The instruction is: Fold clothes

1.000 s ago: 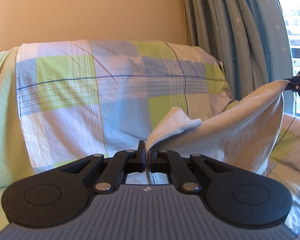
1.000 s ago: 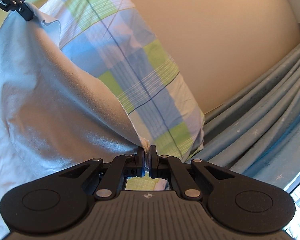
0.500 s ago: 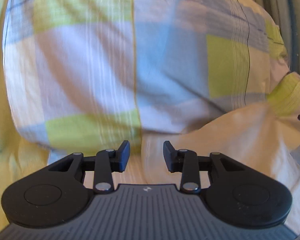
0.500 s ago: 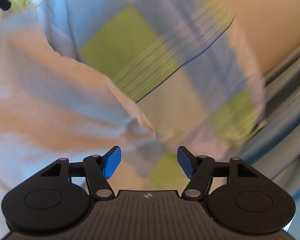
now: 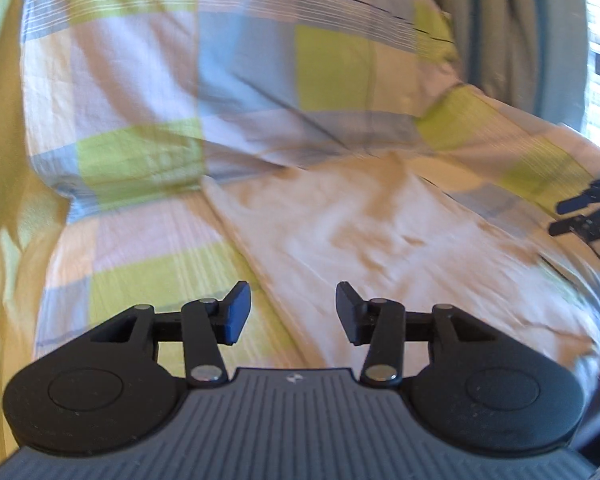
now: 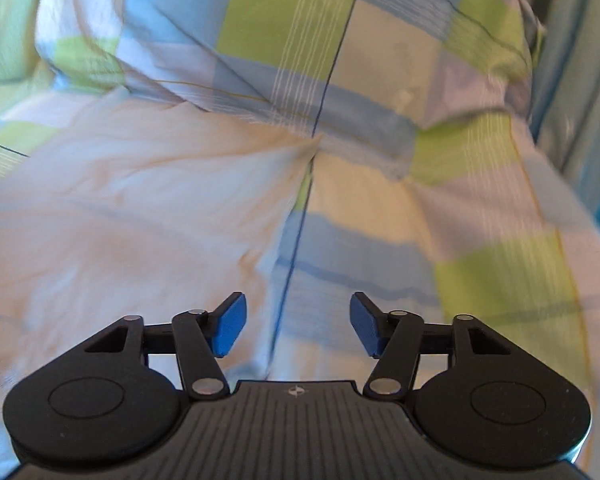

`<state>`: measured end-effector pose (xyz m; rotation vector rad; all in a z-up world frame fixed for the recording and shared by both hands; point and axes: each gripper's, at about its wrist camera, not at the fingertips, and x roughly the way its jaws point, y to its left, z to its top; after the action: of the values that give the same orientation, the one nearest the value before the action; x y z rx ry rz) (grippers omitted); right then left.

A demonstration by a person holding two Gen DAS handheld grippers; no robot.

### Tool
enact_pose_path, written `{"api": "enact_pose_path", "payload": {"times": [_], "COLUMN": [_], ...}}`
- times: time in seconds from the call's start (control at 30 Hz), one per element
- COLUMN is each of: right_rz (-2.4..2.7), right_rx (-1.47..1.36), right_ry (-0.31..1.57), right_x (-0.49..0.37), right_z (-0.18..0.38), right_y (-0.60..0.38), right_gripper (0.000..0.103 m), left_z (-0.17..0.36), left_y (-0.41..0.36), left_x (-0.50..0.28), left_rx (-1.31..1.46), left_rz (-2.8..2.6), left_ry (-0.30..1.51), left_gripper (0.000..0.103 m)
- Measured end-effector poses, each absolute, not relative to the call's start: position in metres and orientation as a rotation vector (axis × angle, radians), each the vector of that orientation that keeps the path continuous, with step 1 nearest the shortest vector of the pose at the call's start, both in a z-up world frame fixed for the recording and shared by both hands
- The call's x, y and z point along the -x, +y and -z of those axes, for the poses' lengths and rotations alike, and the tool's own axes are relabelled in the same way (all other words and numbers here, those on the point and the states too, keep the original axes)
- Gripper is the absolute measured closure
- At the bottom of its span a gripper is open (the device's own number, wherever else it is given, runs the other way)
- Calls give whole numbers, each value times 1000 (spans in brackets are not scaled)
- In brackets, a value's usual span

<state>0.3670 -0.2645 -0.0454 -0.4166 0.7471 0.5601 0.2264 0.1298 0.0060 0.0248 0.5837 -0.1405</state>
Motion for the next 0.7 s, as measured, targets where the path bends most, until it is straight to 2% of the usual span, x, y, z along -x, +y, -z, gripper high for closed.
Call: {"api": "enact_pose_path", "payload": {"times": [0.07, 0.17, 0.3, 0.47, 0.7], "right_rz": [-577, -598, -666, -736, -765], "right_rx": [359, 294, 272, 437, 730], "right_ry": [764, 789, 811, 793, 689], "right_x": [-351, -328, -295, -253, -214], "right_z": [41, 43, 46, 54, 64], "right_y": [-279, -291, -293, -287, -272], "right_gripper": [52, 60, 61, 61, 62], "left_z": [-5, 0, 11, 31, 39], "left_y": [114, 91, 69, 52, 24], "left_x": [-204, -174, -137, -129, -117], "left_rx": [-52, -116, -284, -262, -463], "left_rz": [205, 292, 402, 509, 528], "left_ry": [595, 603, 589, 725, 627], "left_gripper": [61, 62, 63, 63, 65]}}
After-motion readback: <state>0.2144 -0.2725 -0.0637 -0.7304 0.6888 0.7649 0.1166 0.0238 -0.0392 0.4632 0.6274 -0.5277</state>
